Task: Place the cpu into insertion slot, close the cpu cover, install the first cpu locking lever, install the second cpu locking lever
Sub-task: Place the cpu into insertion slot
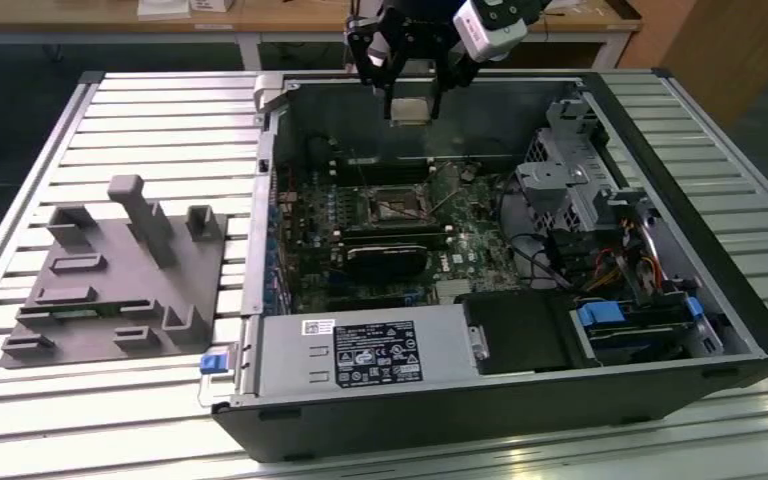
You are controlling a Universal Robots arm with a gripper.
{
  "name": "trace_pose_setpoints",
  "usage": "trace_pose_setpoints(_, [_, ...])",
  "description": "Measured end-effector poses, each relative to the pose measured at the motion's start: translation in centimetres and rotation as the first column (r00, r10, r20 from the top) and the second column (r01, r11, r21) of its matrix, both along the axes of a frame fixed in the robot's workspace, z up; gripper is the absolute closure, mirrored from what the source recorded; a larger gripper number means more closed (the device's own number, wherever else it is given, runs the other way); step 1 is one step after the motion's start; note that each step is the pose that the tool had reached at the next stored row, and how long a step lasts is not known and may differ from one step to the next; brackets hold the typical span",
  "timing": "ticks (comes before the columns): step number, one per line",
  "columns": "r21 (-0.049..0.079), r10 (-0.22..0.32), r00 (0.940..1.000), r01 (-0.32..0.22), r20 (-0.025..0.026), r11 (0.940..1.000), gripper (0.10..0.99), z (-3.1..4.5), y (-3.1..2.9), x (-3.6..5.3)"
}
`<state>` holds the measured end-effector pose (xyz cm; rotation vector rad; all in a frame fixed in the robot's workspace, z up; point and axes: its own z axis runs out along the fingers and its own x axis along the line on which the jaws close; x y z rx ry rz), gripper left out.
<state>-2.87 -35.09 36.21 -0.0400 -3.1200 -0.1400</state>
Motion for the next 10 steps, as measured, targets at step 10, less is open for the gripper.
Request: trace_pose_setpoints(10, [0.0, 0.0, 1.0, 0.0, 0.0001, 1.0, 0.549, -0.89, 0.0, 0.0])
